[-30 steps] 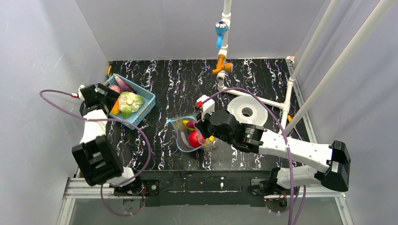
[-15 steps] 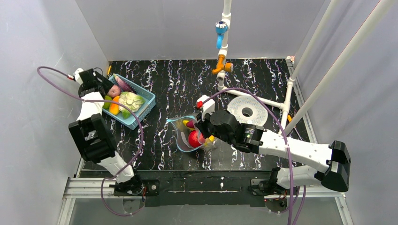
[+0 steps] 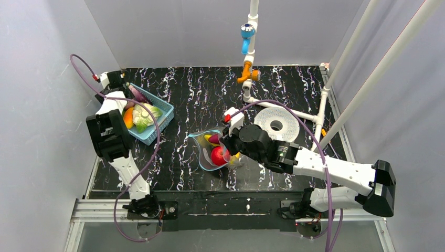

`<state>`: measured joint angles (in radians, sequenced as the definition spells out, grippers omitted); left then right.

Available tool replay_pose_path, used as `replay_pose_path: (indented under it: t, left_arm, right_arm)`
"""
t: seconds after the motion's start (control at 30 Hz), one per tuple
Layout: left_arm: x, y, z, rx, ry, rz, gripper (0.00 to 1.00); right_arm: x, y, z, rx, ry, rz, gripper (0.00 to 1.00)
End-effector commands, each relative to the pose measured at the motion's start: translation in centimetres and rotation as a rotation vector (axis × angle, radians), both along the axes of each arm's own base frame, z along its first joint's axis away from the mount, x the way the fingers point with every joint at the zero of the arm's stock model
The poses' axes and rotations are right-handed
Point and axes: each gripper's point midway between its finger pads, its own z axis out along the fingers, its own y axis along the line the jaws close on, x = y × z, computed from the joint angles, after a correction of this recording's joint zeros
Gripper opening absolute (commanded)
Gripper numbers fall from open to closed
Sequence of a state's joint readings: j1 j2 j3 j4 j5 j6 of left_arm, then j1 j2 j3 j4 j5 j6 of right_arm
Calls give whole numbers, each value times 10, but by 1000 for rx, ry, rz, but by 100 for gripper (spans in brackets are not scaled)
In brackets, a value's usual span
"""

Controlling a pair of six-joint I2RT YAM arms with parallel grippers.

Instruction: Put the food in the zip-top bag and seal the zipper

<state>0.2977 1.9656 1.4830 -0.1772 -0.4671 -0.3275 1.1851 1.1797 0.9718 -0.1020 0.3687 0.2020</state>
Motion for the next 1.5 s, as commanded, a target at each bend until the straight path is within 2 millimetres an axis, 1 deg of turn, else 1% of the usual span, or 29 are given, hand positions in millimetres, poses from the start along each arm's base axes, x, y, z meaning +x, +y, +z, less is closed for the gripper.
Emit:
replay_pose_path:
  t: [0.0, 0.07, 0.13, 0.23, 0.3, 0.37, 0.47, 0.53, 0.63, 0.7, 0.77, 0.83, 0.9, 1.03, 1.13, 1.23, 1.3, 1.37, 1.47]
  left_arm:
    - [-14, 19, 11, 77, 82, 84, 87]
    - [-13, 12, 15, 57, 44, 58, 88]
    - [-7, 3, 29, 45, -17, 10, 88]
    - [-3, -9, 49, 84, -35, -24, 89]
    - [-6, -15, 65, 150, -26, -26, 91]
    - [-15, -14, 77, 207, -26, 26, 93]
    - [-33, -14, 80, 214, -36, 67, 92]
    - [-40, -11, 79, 248, -37, 66, 91]
    - [-39, -1, 82, 280, -58, 73, 83]
    - [-33, 0, 82, 212, -78, 66, 78]
    - [-26, 4, 74, 157, -77, 42, 75]
    - [-29, 12, 62, 127, -54, 72, 73]
    - [-27, 14, 46, 88, -49, 66, 73]
    - [-20, 11, 11, 28, 7, 33, 74]
    - [-15, 9, -6, 4, 31, 26, 73]
    - [-12, 10, -18, 0, 49, 16, 72]
    - [-12, 11, -23, 4, 64, 15, 69]
    - [-12, 11, -27, -2, 76, 10, 62]
    - [-12, 8, -24, 3, 78, 3, 52]
  right_arm:
    - [4, 2, 22, 62, -50, -16, 8]
    - [4, 2, 21, 60, -49, -14, 8]
    - [4, 3, 21, 62, -48, -9, 8]
    - [3, 4, 23, 66, -47, -6, 8]
    - [3, 4, 22, 59, -42, -6, 8]
    - [3, 5, 20, 43, -32, -6, 8]
    - [3, 8, 15, 4, -8, -6, 6]
    - [3, 12, 11, -10, 3, 1, 6]
    - [2, 19, 5, -28, 27, 19, 6]
    - [-1, 24, 1, -43, 55, 36, 6]
    - [-6, 30, -3, -59, 95, 60, 4]
    - [-12, 37, -9, -76, 138, 91, 1]
    - [-18, 42, -15, -95, 183, 115, 1]
    - [-33, 49, -24, -92, 244, 191, 1]
    - [-37, 52, -20, -62, 250, 208, 1]
    - [-35, 56, -14, -53, 246, 211, 1]
    - [-35, 58, -14, -62, 247, 212, 1]
    - [-33, 58, -16, -71, 248, 207, 1]
    - [-33, 57, -17, -70, 246, 204, 1]
